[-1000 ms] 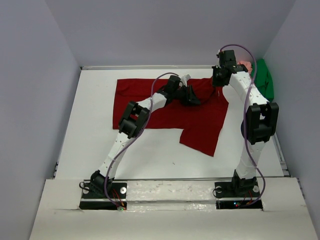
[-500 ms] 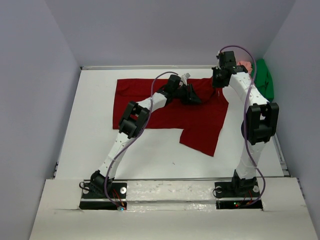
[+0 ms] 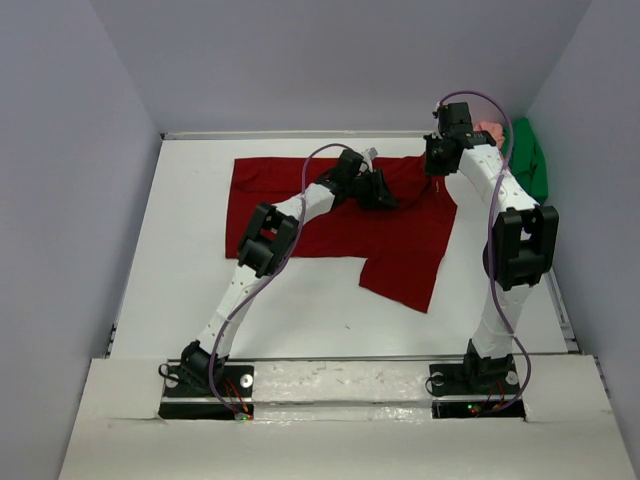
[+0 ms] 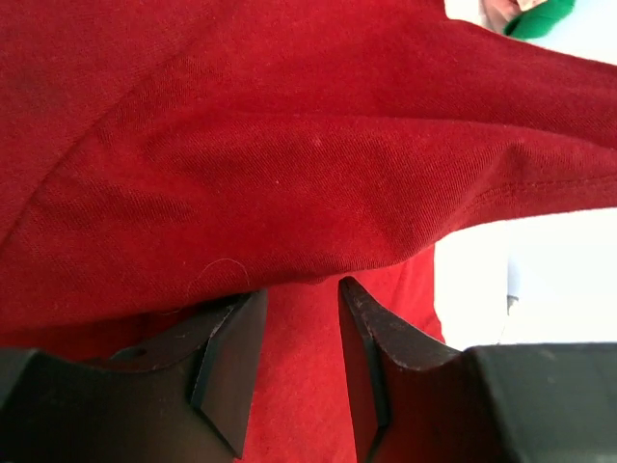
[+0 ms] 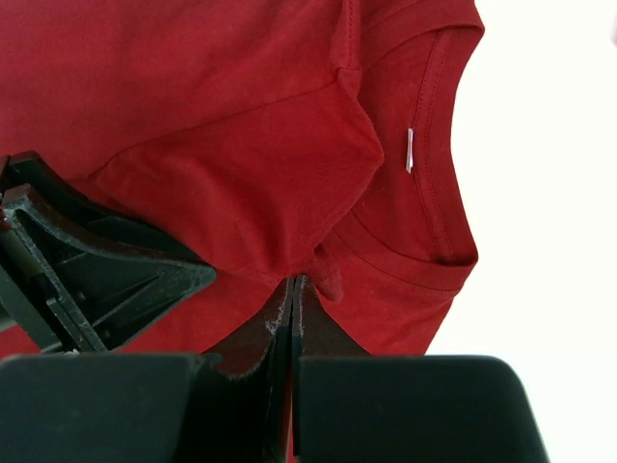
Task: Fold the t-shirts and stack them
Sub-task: Fold the tshirt
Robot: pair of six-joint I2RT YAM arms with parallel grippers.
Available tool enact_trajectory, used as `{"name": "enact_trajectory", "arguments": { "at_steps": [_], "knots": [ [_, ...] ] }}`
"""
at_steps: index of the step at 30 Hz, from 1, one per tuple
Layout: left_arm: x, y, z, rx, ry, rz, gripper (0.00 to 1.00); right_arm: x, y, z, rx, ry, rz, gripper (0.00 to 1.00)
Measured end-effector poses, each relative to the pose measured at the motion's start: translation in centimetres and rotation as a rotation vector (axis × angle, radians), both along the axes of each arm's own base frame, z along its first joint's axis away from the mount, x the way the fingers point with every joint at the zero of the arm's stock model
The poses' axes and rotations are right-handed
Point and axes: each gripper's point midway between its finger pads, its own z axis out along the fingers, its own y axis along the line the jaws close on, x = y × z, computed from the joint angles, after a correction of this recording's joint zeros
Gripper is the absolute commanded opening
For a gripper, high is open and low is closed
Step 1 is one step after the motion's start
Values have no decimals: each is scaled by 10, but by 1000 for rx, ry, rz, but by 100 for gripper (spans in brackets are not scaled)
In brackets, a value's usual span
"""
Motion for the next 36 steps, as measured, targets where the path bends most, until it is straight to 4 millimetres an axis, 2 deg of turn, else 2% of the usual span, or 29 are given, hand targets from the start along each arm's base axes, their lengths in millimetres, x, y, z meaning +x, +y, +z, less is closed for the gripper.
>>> {"name": "enact_trajectory", "arguments": {
  "at_steps": [12,15,16,17,19,23,32,36],
  "knots": [
    [9,3,1,54,-16,56,50,-2,1,-3,5,7,5,0],
    [11,3,1,57,-14,70,47,-1,1,-2,5,6,5,0],
    [11,3,0,58,-13,74,44,-1,1,-2,6,6,5,0],
    [12,4,0,60,-14,80,32,-1,1,-2,6,7,6,0],
    [14,5,-1,67,-13,92,23,-2,2,-2,8,7,7,0],
    [17,10,-7,93,-3,118,22,-3,2,-5,7,10,7,0],
    [18,11,-7,92,2,128,21,-5,1,-10,6,19,7,0],
    [18,11,-7,92,3,128,7,-4,1,-10,5,15,8,0]
  ]
}}
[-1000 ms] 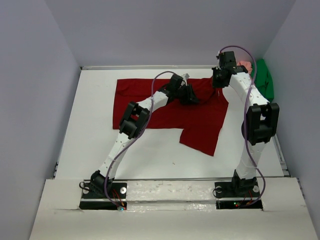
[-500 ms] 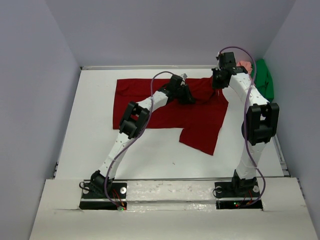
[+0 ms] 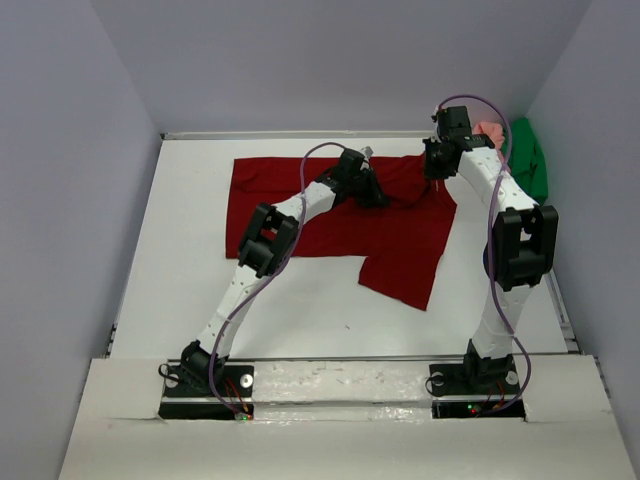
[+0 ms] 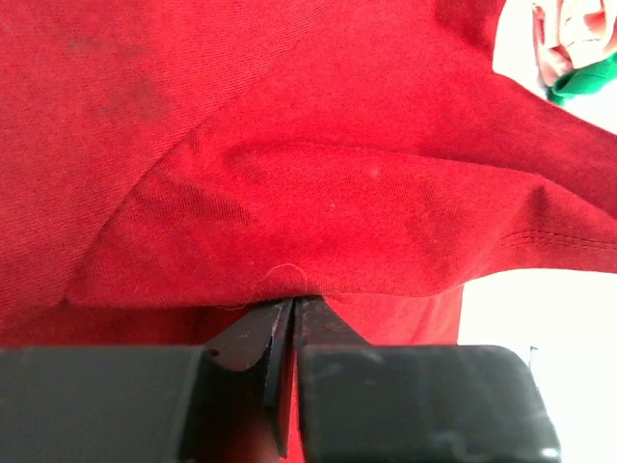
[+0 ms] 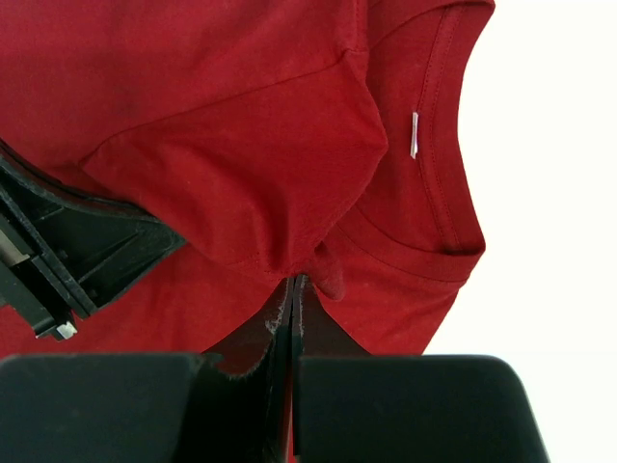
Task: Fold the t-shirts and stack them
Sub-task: Fold the tshirt
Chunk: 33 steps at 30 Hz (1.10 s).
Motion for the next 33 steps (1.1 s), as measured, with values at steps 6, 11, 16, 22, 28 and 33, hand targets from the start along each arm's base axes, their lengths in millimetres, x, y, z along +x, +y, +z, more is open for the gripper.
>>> {"name": "enact_trajectory", "arguments": {
  "at_steps": [6,11,16,22,28,33],
  "knots": [
    [-2,-3,0,1,-27,-12,0,1,0,0,-2,-3,2,0],
    [-17,7,2,67,-54,-6,0,1,0,0,-2,-4,3,0],
    [-26,12,18,101,-92,0,0,1,0,0,-2,-3,3,0],
    [-28,19,41,105,-142,15,0,-1,0,-5,-2,7,3,0],
    [-30,31,40,142,-155,53,0,-5,3,-4,6,9,14,0],
    [-33,51,30,223,-145,105,0,-7,9,19,9,-38,34,0]
  ]
}}
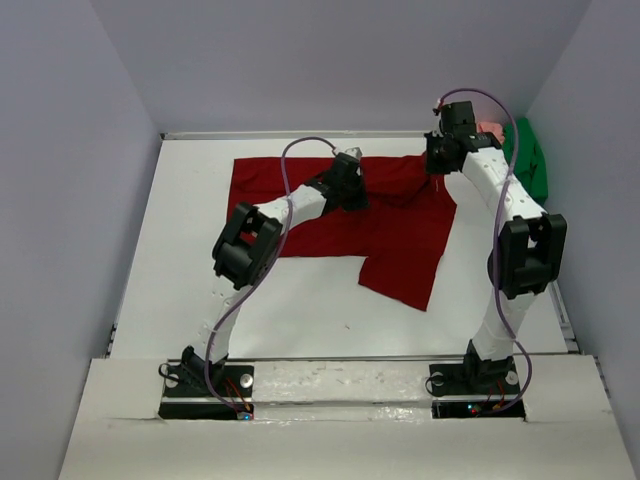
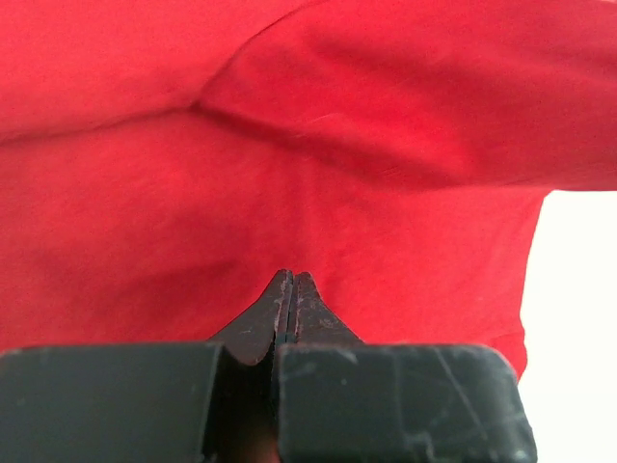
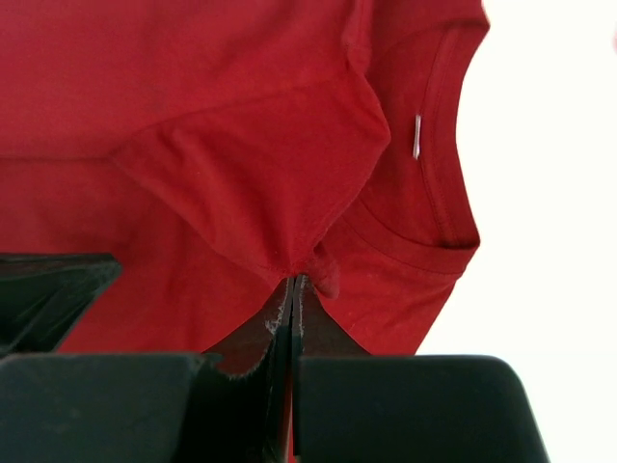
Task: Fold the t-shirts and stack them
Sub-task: Fold the tshirt
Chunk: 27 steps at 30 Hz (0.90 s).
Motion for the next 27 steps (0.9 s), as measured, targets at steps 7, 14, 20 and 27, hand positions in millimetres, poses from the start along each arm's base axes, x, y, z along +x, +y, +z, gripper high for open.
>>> {"name": "enact_trajectory", "arguments": {
  "at_steps": [7,14,20,27],
  "knots": [
    [-10,29,8,91,-14,55,0,14,6,71,24,-159,16,0],
    [-12,36,48,75,-74,65,0,12,9,80,27,-164,16,0],
    [-15,41,77,68,-118,62,0,2,12,59,19,-102,4,0],
    [-17,46,85,91,-130,61,0,-16,8,30,-41,-9,-89,7]
  ]
}}
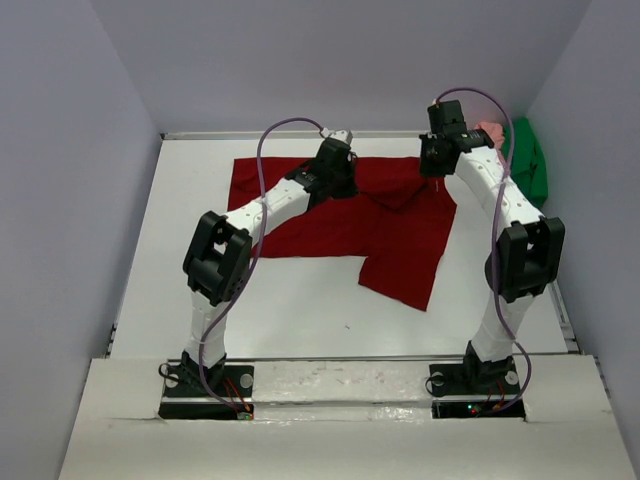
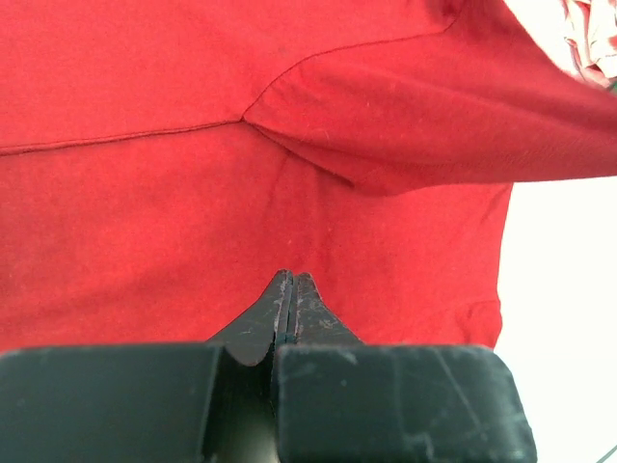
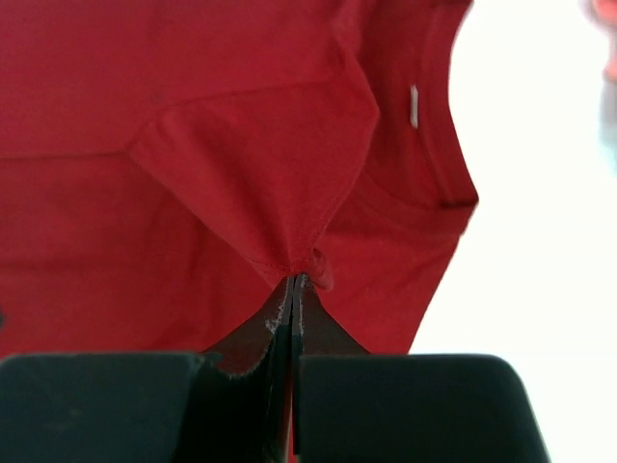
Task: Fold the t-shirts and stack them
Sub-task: Fold the tshirt
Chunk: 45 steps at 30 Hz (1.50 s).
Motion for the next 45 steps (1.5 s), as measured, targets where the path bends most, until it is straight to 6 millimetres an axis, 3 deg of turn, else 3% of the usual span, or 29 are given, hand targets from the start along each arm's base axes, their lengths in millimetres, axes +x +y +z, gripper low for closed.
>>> {"name": "enact_trajectory", "arguments": {
  "at_steps": [1,5,7,16,21,25,31,33,37,45],
  "knots": [
    [0,0,1,2,-2,1,0,-2,0,-3,-5,8,-8,8],
    [-1,3,2,14,0,-1,0,-18,-11,-27,-62,75,-107,49],
    [-3,5,6,18,-3,-1,0,-25,-16,-39,-91,106,-146,60],
    [-6,19,28,44,-29,27,0,-51,-29,-76,-207,195,-231,61],
    [-9,46,34,98,-17,88,4,-68,-24,-90,-212,221,-222,61],
    [-26,101,26,120,24,167,9,-94,-11,-91,-158,212,-182,61],
    [-57,240,-11,151,134,413,15,-141,8,-70,19,118,-109,59],
    [-73,267,-28,167,187,462,17,-151,12,-63,64,91,-98,58],
    [-101,282,-54,166,281,463,18,-163,18,-64,147,68,-107,58],
    [-124,315,-81,91,400,516,25,-213,6,-128,140,225,-185,58]
  ]
}}
